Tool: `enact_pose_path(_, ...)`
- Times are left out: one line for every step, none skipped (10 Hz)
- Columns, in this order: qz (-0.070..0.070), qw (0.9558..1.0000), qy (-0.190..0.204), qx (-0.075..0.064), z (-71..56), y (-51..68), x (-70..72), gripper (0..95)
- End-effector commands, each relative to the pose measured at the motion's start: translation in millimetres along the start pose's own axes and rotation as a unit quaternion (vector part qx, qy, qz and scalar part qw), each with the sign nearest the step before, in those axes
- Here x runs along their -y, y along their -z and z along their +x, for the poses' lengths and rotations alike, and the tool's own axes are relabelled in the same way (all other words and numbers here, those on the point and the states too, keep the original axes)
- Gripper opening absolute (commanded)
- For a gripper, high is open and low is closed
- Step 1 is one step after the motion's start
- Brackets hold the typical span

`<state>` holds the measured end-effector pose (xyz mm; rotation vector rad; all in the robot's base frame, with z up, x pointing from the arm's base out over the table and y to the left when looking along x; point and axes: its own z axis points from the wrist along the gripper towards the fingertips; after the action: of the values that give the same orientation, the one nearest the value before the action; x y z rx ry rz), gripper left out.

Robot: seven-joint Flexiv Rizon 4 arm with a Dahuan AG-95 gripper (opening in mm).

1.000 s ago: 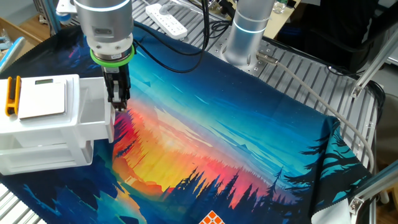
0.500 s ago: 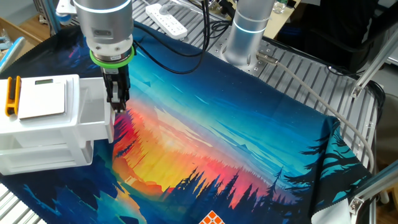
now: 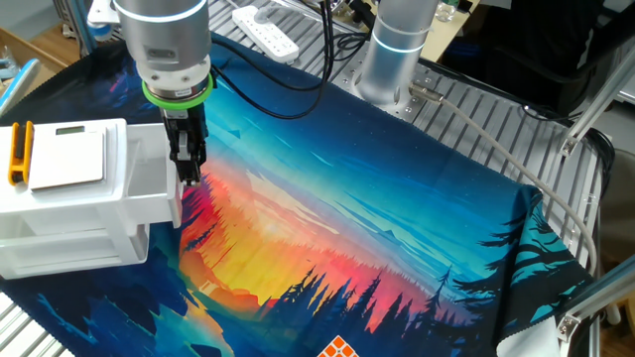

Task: Grasp the handle and open the drawer

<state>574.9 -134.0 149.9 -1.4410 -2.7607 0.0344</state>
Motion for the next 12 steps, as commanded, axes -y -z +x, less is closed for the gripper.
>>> enact_pose_path(0.007,0.9998,0.019,0.008,0.0,-0.3,-0.5,57.0)
enact_pose_path(0.009,0.9997,0.023,0.004,0.0,-0.3,-0.5,57.0)
enact_pose_path(0.010,0.9995,0.031,-0.003,0.0,-0.3,-0.5,57.0)
enact_pose_path(0.009,0.9992,0.038,-0.005,0.0,-0.3,-0.5,57.0)
enact_pose_path(0.007,0.9991,0.042,-0.003,0.0,-0.3,-0.5,57.0)
enact_pose_path(0.007,0.9987,0.051,-0.004,0.0,-0.3,-0.5,57.0)
enact_pose_path(0.007,0.9984,0.056,-0.003,0.0,-0.3,-0.5,57.0)
enact_pose_path(0.006,0.9986,0.052,-0.006,0.0,-0.3,-0.5,57.0)
enact_pose_path(0.005,0.9988,0.047,-0.007,0.0,-0.3,-0.5,57.0)
enact_pose_path(0.005,0.9987,0.049,-0.008,0.0,-0.3,-0.5,57.0)
enact_pose_path(0.004,0.9988,0.048,-0.008,0.0,-0.3,-0.5,57.0)
enact_pose_path(-0.002,0.9989,0.045,-0.012,0.0,-0.3,-0.5,57.0)
